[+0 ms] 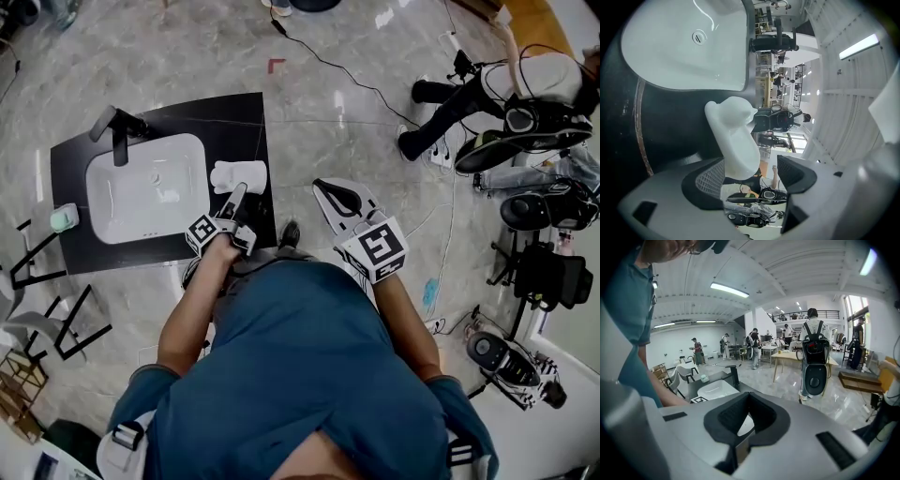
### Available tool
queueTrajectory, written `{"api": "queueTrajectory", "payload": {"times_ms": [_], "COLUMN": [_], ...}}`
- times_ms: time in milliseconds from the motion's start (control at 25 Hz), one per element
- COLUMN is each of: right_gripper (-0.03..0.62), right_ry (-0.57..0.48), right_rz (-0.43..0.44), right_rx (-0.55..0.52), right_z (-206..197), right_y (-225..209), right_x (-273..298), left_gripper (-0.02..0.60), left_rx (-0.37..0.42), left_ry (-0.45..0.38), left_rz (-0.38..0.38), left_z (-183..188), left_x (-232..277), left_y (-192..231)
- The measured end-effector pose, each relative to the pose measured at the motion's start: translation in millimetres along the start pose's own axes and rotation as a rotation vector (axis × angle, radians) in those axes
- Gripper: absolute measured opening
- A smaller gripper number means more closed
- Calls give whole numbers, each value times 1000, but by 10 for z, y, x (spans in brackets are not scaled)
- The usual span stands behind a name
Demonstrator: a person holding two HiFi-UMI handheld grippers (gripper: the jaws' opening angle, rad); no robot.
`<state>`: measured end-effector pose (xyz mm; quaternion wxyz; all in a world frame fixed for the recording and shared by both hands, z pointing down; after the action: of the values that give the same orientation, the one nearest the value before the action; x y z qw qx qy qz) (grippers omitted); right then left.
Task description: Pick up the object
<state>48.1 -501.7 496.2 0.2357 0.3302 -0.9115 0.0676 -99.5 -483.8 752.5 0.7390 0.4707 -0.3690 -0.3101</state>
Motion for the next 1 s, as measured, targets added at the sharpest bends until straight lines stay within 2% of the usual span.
{"api": "queueTrajectory", "payload": {"times_ms": [520, 1000], "right_gripper": [14, 14], "right_ry": [11, 26], "right_rz": [9, 25], "right_rx": [1, 1], "right_z": [-18, -86], "right_y": [51, 210], "right_x": [-10, 9], "left_gripper": [333, 331], "left_rx": [-11, -58], "left_ry": [-10, 16], "left_rz": [22, -56], "left_z": [121, 80], "left_x": [51, 87], "left_y": [230, 227]}}
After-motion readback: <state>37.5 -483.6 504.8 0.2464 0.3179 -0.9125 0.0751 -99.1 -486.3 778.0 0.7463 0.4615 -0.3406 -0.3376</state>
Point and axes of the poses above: the fingertips, and each gripper's own axes: x forward along the fingers, y to its left, z out of its top, the point moved 1 cm from there along -x, backward along the fingers, and after that the axes turned 6 degrees about -x, right-handed, at the moved point
